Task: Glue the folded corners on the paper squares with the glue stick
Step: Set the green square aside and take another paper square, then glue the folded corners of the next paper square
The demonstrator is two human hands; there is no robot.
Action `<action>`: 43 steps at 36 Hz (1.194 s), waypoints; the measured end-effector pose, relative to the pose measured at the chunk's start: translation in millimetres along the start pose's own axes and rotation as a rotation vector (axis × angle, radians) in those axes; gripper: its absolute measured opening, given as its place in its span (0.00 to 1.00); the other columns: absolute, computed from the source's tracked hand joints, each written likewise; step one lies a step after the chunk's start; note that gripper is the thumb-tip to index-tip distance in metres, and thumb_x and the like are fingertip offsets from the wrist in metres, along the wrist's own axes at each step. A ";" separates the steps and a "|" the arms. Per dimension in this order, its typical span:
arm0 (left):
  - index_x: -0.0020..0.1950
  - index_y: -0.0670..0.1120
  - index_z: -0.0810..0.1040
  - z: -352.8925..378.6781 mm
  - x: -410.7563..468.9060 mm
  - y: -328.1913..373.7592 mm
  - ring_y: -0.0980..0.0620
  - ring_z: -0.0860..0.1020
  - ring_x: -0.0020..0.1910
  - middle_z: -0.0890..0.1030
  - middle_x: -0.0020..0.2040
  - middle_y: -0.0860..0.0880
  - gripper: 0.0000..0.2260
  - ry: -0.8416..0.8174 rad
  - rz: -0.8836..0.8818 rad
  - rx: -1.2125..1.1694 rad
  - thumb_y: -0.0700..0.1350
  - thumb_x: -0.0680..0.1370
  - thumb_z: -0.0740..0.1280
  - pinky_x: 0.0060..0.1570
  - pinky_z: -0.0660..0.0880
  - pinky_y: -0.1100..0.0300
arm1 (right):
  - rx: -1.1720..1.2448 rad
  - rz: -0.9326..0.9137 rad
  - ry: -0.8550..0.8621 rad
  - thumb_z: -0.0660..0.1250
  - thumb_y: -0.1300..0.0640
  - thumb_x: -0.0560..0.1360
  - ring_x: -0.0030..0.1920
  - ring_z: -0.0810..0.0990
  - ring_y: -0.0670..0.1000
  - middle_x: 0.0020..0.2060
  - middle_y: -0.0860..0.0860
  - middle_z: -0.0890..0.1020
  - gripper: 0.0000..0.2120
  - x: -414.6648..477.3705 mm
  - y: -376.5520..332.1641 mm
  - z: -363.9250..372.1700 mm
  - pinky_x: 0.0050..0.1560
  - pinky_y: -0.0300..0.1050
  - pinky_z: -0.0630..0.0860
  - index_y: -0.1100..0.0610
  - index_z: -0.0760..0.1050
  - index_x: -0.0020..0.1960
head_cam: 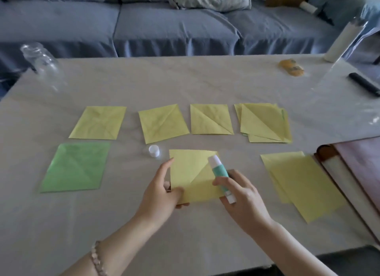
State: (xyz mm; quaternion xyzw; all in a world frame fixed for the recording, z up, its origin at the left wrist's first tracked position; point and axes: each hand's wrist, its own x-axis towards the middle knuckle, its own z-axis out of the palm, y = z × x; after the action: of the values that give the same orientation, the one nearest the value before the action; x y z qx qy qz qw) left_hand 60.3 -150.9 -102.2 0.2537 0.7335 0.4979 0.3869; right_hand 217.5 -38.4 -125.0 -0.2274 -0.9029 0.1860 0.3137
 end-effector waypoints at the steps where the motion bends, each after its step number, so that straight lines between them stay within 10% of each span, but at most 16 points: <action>1: 0.66 0.60 0.65 -3.1 -0.8 -4.3 0.49 0.81 0.31 0.78 0.32 0.45 0.28 -0.006 0.004 0.030 0.31 0.75 0.62 0.36 0.75 0.60 | 0.018 0.016 -0.004 0.66 0.69 0.60 0.39 0.70 0.47 0.45 0.45 0.71 0.23 -0.8 -0.7 1.5 0.38 0.30 0.64 0.48 0.70 0.49; 6: 0.64 0.49 0.73 -12.0 -8.2 -26.7 0.56 0.74 0.44 0.74 0.45 0.54 0.19 0.076 0.172 0.449 0.39 0.74 0.66 0.47 0.70 0.70 | 0.062 0.003 -0.071 0.66 0.70 0.60 0.36 0.67 0.42 0.43 0.44 0.69 0.23 -10.7 -4.3 4.1 0.36 0.27 0.63 0.48 0.70 0.49; 10: 0.54 0.44 0.80 -10.5 -9.5 -45.7 0.47 0.68 0.58 0.75 0.59 0.42 0.18 0.209 0.512 0.797 0.50 0.70 0.59 0.56 0.71 0.51 | 0.068 -0.019 -0.183 0.67 0.69 0.60 0.36 0.69 0.44 0.43 0.44 0.69 0.24 -29.6 -0.9 3.1 0.34 0.29 0.64 0.47 0.70 0.50; 16: 0.62 0.46 0.75 2.8 -14.1 -69.7 0.45 0.72 0.65 0.75 0.66 0.43 0.23 0.049 0.542 1.065 0.59 0.78 0.51 0.64 0.60 0.52 | 0.136 0.080 -0.241 0.73 0.57 0.62 0.40 0.69 0.35 0.46 0.33 0.67 0.21 -39.9 -0.5 -3.4 0.35 0.27 0.66 0.43 0.68 0.50; 20: 0.67 0.46 0.69 5.0 -14.4 -73.5 0.46 0.65 0.68 0.73 0.68 0.43 0.25 0.023 0.572 1.062 0.60 0.78 0.51 0.68 0.52 0.52 | 0.222 0.191 -0.208 0.70 0.37 0.62 0.42 0.71 0.34 0.46 0.34 0.70 0.20 -34.5 -6.4 -17.5 0.39 0.24 0.66 0.41 0.68 0.50; 26: 0.67 0.47 0.71 4.8 -16.9 -76.0 0.48 0.64 0.70 0.72 0.69 0.44 0.25 0.043 0.599 1.028 0.58 0.74 0.57 0.67 0.56 0.49 | 0.468 0.325 -0.064 0.67 0.46 0.66 0.32 0.75 0.42 0.38 0.41 0.78 0.12 -9.7 -18.9 -25.4 0.33 0.29 0.70 0.34 0.70 0.46; 37: 0.61 0.47 0.79 6.2 -19.6 -78.8 0.45 0.71 0.66 0.76 0.65 0.44 0.23 0.148 0.655 0.988 0.58 0.74 0.59 0.66 0.61 0.48 | 1.047 0.774 0.000 0.63 0.52 0.70 0.25 0.62 0.47 0.25 0.50 0.66 0.09 52.8 -39.0 -6.0 0.23 0.36 0.61 0.56 0.76 0.42; 43: 0.52 0.45 0.81 6.0 -19.0 -83.8 0.47 0.73 0.60 0.80 0.56 0.45 0.19 0.276 0.768 0.941 0.57 0.72 0.64 0.60 0.67 0.49 | 0.819 0.844 -0.062 0.63 0.58 0.76 0.22 0.57 0.45 0.20 0.45 0.60 0.09 56.6 -41.3 14.0 0.22 0.34 0.57 0.58 0.78 0.39</action>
State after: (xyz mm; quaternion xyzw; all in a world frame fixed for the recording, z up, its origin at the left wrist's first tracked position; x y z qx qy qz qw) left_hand 77.2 -193.6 -175.1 0.5761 0.7740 0.2532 -0.0711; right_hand 156.6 -45.4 -88.3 -0.4219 -0.5977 0.6349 0.2482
